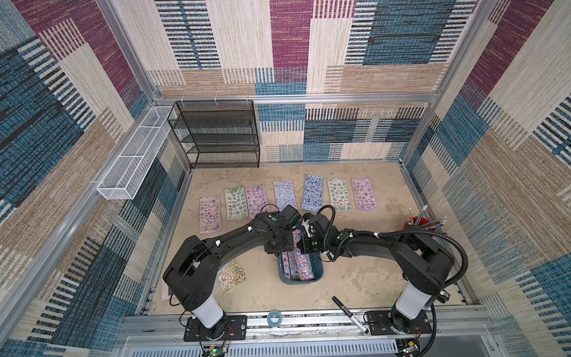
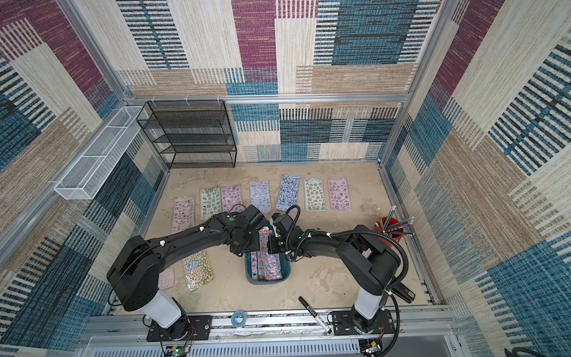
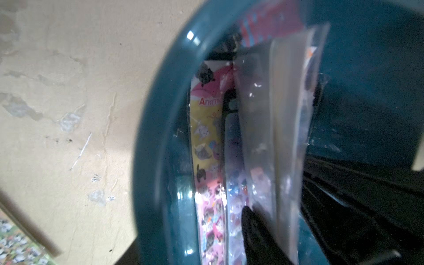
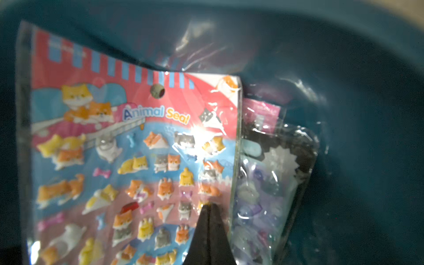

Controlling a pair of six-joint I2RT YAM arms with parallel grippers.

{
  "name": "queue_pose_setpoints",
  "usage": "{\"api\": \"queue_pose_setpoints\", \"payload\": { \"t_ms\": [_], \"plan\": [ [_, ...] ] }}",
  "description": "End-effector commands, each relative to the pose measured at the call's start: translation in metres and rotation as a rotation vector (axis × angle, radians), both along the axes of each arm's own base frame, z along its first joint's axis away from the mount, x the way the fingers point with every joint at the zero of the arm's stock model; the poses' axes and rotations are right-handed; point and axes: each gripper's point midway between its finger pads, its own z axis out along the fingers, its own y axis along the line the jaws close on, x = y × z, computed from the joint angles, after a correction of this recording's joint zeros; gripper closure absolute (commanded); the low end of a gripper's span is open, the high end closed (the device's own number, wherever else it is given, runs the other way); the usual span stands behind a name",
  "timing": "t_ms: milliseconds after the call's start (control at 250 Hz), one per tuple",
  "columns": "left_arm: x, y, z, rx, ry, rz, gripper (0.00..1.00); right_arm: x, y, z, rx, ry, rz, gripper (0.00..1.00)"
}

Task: Take the stickers out of the storage box
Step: Pick up the sticker from the storage box.

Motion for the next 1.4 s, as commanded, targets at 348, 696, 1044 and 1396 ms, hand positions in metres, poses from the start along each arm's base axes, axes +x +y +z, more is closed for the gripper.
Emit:
{"api": "queue_pose_setpoints", "payload": {
  "t_ms": [348, 696, 1044, 1396],
  "plan": [
    [0.015, -0.025, 0.051, -0.411, -0.172, 0.028, 0.45, -0.038, -0.066, -0.054, -0.277, 0.209, -0.081, 1.0],
    [0.004, -0.016, 0.085, -0.511, -0.251, 0.06, 0.44, -0.035, -0.066, -0.055, -0.287, 0.202, -0.081, 1.0],
    [-0.006, -0.017, 0.08, -0.457, -0.198, 0.039, 0.49, -0.034, -0.068, -0.054, -0.295, 0.195, -0.087, 1.0],
    [-0.008, -0.026, 0.035, -0.257, -0.09, -0.006, 0.47, -0.034, -0.07, -0.052, -0.299, 0.191, -0.094, 1.0]
  ]
}}
